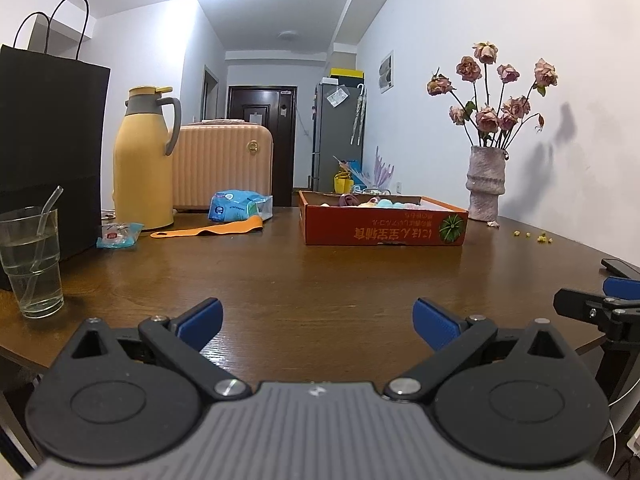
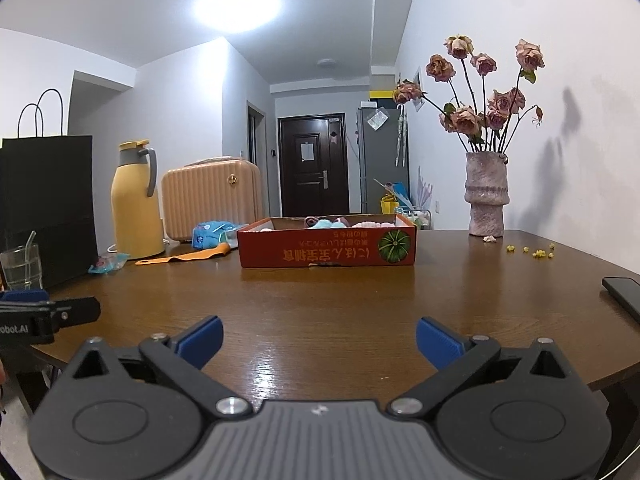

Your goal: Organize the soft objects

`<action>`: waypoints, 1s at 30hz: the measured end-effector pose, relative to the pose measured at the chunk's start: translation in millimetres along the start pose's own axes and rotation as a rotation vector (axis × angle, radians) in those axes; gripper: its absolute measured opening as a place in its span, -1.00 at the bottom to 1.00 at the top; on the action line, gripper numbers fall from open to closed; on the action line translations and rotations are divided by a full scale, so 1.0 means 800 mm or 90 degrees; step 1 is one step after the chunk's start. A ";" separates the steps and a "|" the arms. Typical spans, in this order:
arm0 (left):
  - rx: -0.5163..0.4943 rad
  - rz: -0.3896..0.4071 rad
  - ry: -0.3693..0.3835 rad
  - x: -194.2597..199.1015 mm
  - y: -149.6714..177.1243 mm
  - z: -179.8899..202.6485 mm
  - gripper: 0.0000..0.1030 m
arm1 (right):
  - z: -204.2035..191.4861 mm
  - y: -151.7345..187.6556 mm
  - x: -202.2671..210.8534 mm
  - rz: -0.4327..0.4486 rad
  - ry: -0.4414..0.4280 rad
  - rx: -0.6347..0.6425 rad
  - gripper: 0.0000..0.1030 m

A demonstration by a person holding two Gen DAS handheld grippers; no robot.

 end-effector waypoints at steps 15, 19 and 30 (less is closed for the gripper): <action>-0.002 0.002 -0.003 0.001 0.001 -0.001 1.00 | -0.002 0.002 -0.003 -0.006 -0.004 0.001 1.00; -0.002 0.002 -0.003 0.001 0.000 -0.001 1.00 | -0.004 0.003 -0.003 -0.007 -0.007 0.003 1.00; -0.004 0.002 0.000 0.002 0.002 -0.002 1.00 | -0.004 0.006 -0.004 -0.009 -0.007 0.003 1.00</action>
Point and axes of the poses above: each gripper's, at about its wrist camera, not at the fingertips, and x roughly against the way its jaws point, z to its right, y to its underside, the point moved 1 cm from there along -x, roughly the way its jaws point, and after that the axes turned 11 degrees about z, right-handed, at the moved point
